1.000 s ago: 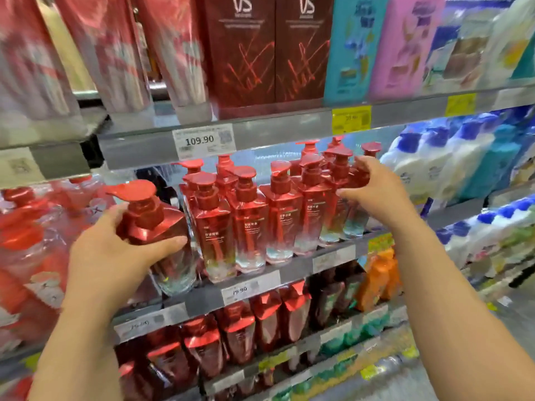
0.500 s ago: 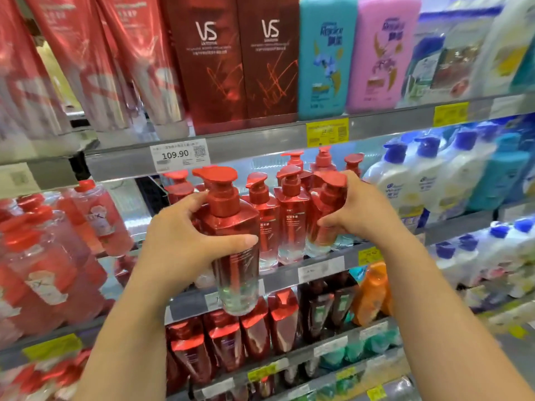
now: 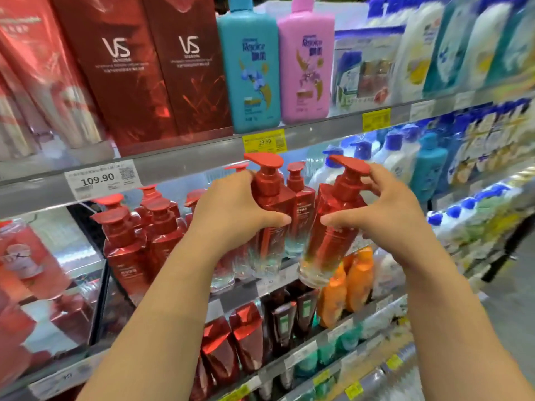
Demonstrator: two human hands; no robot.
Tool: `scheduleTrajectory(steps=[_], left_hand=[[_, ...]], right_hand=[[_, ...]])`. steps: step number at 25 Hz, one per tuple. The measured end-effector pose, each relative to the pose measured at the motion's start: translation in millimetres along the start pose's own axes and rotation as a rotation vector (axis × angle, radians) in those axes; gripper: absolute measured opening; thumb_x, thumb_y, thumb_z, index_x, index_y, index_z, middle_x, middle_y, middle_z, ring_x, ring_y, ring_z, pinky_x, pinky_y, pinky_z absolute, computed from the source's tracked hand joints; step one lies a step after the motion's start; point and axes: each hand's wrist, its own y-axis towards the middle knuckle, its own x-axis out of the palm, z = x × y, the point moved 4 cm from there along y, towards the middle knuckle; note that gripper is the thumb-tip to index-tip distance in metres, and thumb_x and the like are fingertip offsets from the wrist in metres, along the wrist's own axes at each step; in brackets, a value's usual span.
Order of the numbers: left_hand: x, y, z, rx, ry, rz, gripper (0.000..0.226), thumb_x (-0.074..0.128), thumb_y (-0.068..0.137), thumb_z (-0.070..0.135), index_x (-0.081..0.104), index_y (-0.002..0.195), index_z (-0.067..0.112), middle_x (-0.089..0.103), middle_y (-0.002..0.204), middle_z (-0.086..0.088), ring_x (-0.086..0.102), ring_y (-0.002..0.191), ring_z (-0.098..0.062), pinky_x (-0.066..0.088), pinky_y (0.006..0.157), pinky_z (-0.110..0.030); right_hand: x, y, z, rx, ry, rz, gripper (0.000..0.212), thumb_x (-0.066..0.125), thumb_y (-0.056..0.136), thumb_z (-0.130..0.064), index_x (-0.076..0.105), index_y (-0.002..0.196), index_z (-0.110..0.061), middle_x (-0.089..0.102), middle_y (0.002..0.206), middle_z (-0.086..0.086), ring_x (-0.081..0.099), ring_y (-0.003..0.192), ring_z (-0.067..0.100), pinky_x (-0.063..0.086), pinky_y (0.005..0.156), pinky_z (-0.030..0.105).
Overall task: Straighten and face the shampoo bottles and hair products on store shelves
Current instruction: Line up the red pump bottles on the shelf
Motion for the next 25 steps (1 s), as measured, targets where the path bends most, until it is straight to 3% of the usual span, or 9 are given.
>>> scheduleTrajectory(steps=[4,7,8,11,13,16,21,25], left_hand=[[22.4,9.2,10.3,0.073,0.061,0.012,0.055,0.084,0.052,0.057,0.061,0.091,0.028,0.067,0.092,0.006,0.063,0.086,-0.021,0.05,0.07,-0.036],[36.8,8.4,14.5,0.144,0.158,-0.025,0.061,0.082,0.05,0.061,0.05,0.093,0.032,0.062,0.094,0.011,0.062,0.085,-0.019,0.049,0.067,-0.036],[40.7,8.2,15.5,0.164,0.198,-0.017,0.062,0.082,0.05,0.062,0.048,0.092,0.031,0.062,0.093,0.012,0.062,0.084,-0.018,0.049,0.066,-0.036],[47.9,8.3,17.7,0.272,0.367,0.09,0.065,0.083,0.048,0.063,0.044,0.081,0.023,0.057,0.08,0.005,0.058,0.076,-0.025,0.037,0.061,-0.034],[48.9,9.8,15.9,0.306,0.443,0.163,0.065,0.083,0.046,0.064,0.043,0.077,0.023,0.055,0.077,0.003,0.055,0.075,-0.026,0.03,0.064,-0.034],[52.0,15.6,10.3,0.262,0.496,0.234,0.066,0.084,0.044,0.065,0.045,0.074,0.022,0.06,0.078,0.001,0.055,0.075,-0.025,0.029,0.066,-0.035],[65.6,16.9,5.4,0.218,0.55,0.184,0.069,0.084,0.045,0.066,0.039,0.073,0.022,0.062,0.078,-0.002,0.057,0.078,-0.026,0.035,0.071,-0.037],[66.5,18.6,2.8,0.195,0.656,0.159,0.064,0.08,0.055,0.066,0.059,0.08,0.011,0.066,0.081,-0.006,0.061,0.083,-0.028,0.041,0.076,-0.039]], right_hand=[[-21.7,-5.4,10.6,0.029,-0.008,-0.087,0.076,0.092,0.038,-0.039,0.066,0.107,-0.054,0.069,0.096,-0.033,0.064,0.089,-0.013,0.051,0.068,0.021],[-30.9,-4.0,20.1,0.057,0.025,-0.149,0.072,0.097,0.049,-0.02,0.067,0.104,-0.054,0.065,0.093,-0.041,0.063,0.085,-0.016,0.046,0.049,0.009],[-31.8,-3.0,23.0,0.067,0.037,-0.172,0.073,0.097,0.05,-0.018,0.067,0.106,-0.054,0.066,0.094,-0.039,0.063,0.086,-0.016,0.048,0.049,0.01],[-29.6,2.5,29.5,0.101,0.043,-0.225,0.079,0.098,0.047,-0.021,0.068,0.113,-0.05,0.071,0.108,-0.018,0.068,0.097,-0.002,0.061,0.078,0.033],[-26.2,6.0,32.1,0.104,0.056,-0.266,0.082,0.098,0.043,-0.028,0.067,0.116,-0.049,0.07,0.116,-0.012,0.068,0.108,0.011,0.057,0.092,0.047],[-20.0,13.0,38.2,0.084,0.058,-0.315,0.083,0.097,0.041,-0.033,0.065,0.117,-0.05,0.07,0.116,-0.013,0.069,0.108,0.014,0.056,0.093,0.049],[-7.6,17.0,47.0,0.068,0.053,-0.375,0.087,0.094,0.038,-0.039,0.064,0.119,-0.052,0.072,0.113,-0.018,0.071,0.101,0.01,0.058,0.091,0.047],[0.4,20.7,51.2,0.064,0.054,-0.406,0.081,0.098,0.045,-0.031,0.064,0.115,-0.053,0.071,0.111,-0.021,0.071,0.098,0.004,0.058,0.086,0.041]])
